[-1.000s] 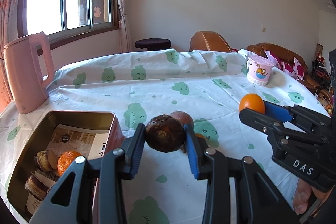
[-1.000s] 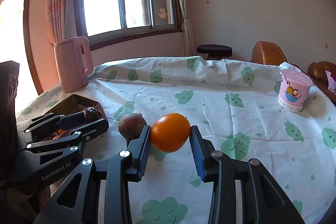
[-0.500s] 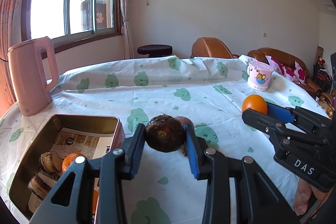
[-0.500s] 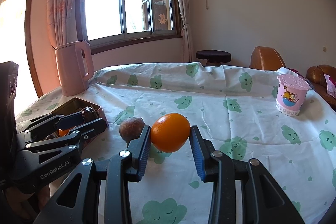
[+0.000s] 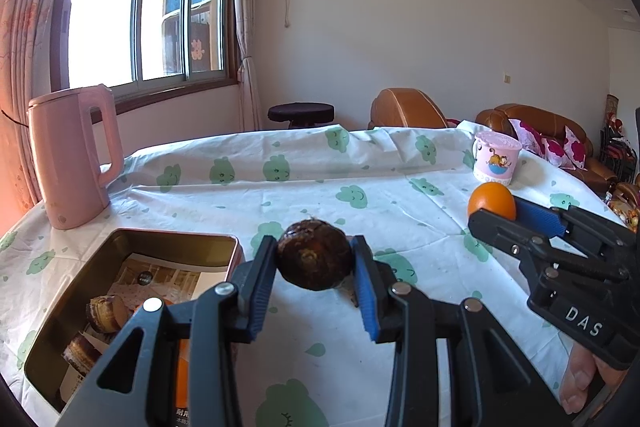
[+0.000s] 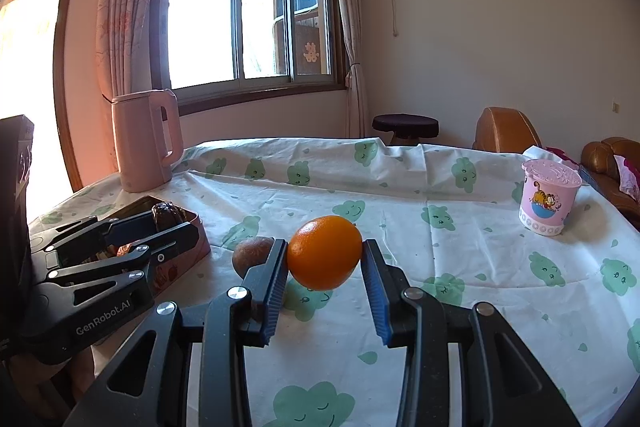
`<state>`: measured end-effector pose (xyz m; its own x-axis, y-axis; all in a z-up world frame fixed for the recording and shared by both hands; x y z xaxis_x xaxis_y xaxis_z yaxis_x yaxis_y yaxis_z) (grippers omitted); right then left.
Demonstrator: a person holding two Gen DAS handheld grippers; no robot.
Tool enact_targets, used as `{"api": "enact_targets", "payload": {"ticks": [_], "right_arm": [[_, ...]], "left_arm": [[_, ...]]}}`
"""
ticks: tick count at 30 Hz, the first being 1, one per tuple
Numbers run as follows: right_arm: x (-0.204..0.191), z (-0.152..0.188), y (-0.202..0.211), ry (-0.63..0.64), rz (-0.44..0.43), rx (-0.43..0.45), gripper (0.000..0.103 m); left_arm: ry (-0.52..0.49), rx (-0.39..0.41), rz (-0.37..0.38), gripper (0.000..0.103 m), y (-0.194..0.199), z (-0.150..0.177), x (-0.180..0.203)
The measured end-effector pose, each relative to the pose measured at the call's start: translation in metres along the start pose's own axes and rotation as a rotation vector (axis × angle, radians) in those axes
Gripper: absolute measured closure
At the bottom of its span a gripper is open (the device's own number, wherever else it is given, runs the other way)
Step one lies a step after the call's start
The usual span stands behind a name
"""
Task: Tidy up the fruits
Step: 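Lift and carry the dark fruit and orange toward the tin with both grippers, then lower the dark fruit and orange into the tin and open both grippers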
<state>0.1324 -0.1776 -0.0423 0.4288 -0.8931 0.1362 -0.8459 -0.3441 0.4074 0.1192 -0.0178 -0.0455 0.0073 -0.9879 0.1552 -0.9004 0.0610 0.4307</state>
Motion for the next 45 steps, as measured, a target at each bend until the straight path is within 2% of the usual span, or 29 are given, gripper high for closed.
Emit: {"api": "enact_targets", "payload": {"ticks": [7, 15, 24, 40, 45], "right_arm": [[-0.002, -0.001, 0.007, 0.011, 0.012, 0.034, 0.064], [-0.003, -0.001, 0.007, 0.021, 0.019, 0.027, 0.064], [-0.014, -0.004, 0.0, 0.025, -0.026, 0.016, 0.064], [-0.083, -0.026, -0.033, 0.12, -0.161, -0.019, 0.064], [-0.103, -0.036, -0.042, 0.151, -0.196, -0.022, 0.064]], "left_arm": [[0.004, 0.041, -0.01, 0.064, 0.007, -0.001, -0.001], [0.012, 0.084, -0.018, 0.064, 0.015, -0.001, -0.003], [0.028, 0.079, -0.019, 0.064, 0.024, 0.001, -0.014], [0.15, 0.078, -0.156, 0.064, 0.038, -0.016, -0.1], [0.168, 0.049, -0.181, 0.064, 0.036, -0.023, -0.125]]}}
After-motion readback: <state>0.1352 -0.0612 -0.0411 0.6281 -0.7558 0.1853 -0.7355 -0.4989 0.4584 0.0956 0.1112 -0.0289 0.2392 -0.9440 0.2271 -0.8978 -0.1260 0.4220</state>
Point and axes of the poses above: each gripper's, at about its wrist camera, not at the fingertips, and y roughly against the way its jaws point, x to its right, z to its underside, the point moved 2 cm from there along -y, roughly the way its jaws point, and after that the axes turned 10 degrees about y, right-handed, at the moved point
